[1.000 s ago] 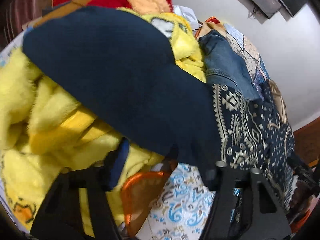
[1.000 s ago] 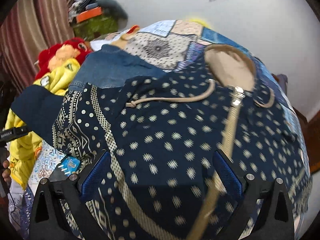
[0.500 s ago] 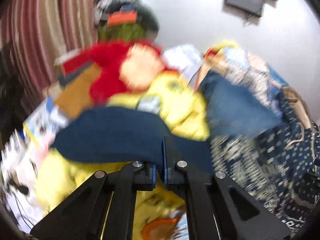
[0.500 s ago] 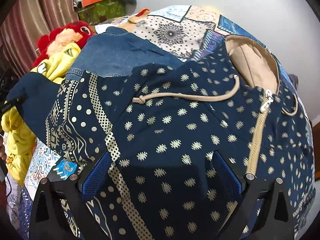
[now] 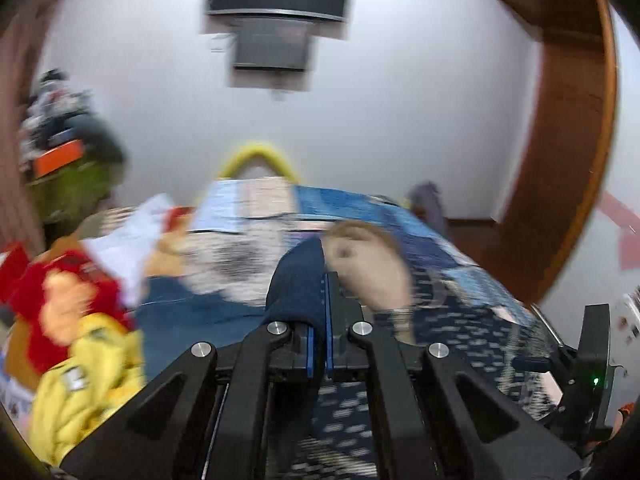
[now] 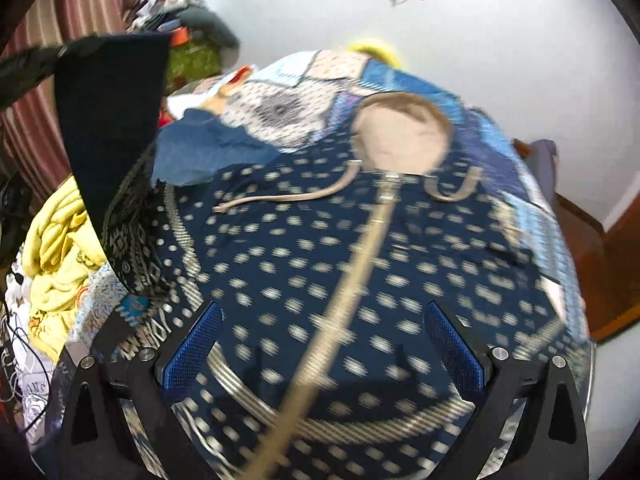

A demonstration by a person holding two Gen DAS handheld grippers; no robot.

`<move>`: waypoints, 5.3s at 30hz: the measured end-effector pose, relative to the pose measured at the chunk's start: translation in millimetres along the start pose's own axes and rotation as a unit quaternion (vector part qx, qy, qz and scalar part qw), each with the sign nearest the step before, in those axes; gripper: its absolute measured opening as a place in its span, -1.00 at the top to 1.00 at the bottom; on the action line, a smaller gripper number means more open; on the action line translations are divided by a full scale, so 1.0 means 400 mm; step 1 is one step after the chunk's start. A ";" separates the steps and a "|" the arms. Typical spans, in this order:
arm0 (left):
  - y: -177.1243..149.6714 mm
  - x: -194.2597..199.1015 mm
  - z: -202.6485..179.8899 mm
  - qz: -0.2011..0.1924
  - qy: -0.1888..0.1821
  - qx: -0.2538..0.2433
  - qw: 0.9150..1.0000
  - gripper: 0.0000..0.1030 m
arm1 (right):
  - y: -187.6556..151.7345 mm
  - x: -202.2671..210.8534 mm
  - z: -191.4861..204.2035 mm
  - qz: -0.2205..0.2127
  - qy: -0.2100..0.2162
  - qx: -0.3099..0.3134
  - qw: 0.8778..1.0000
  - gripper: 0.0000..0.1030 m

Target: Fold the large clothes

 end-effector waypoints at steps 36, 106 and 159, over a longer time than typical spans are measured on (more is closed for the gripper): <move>-0.478 -0.080 -0.034 0.265 -0.001 -0.017 0.964 -0.09 | -0.097 0.045 -0.138 0.003 -0.017 0.006 1.000 -0.96; -0.356 -0.189 0.014 0.240 0.057 -0.004 0.969 -0.34 | -0.400 -0.070 -0.809 0.112 -0.079 -0.320 0.937 -0.61; -0.299 -0.073 -0.106 0.180 -0.004 -0.007 0.984 -0.47 | 0.032 -0.002 -0.415 0.007 0.009 -0.263 0.965 0.89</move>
Point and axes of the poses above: each gripper's, at about its wrist camera, not at the fingertips, and x roughly against the way its jaws point, z to its left, y to its top, the point moved 10 cm from there along -x, roughly the way its jaws point, and after that the axes turned 13 degrees about -y, right-handed, at the moved point
